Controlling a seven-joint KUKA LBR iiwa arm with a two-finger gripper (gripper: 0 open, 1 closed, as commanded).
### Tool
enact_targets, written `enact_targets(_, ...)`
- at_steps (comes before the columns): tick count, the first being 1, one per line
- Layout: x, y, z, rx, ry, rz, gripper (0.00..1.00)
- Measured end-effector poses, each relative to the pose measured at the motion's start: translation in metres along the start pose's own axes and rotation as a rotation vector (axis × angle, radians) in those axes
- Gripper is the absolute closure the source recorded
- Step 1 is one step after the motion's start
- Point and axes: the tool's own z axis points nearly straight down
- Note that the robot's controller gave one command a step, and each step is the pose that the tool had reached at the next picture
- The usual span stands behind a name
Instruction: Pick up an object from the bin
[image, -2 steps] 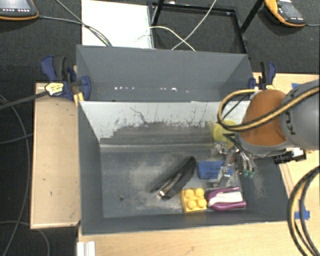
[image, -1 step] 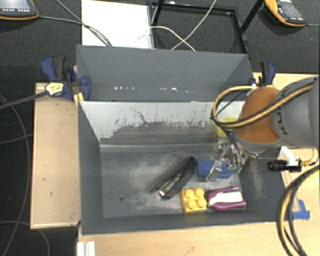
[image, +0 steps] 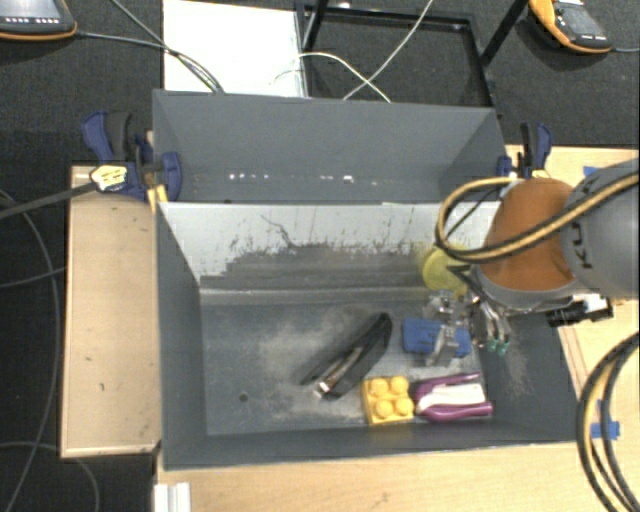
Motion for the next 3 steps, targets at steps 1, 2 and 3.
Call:
enact_targets(1,0.0,0.0,0.0,0.0,0.0,0.0,1.0)
enact_targets(2,0.001,0.0,-0.003,0.0,0.001,-0.001,1.0)
enact_targets(3,0.001,0.0,-0.018,-0.001,0.001,-0.002,1.0)
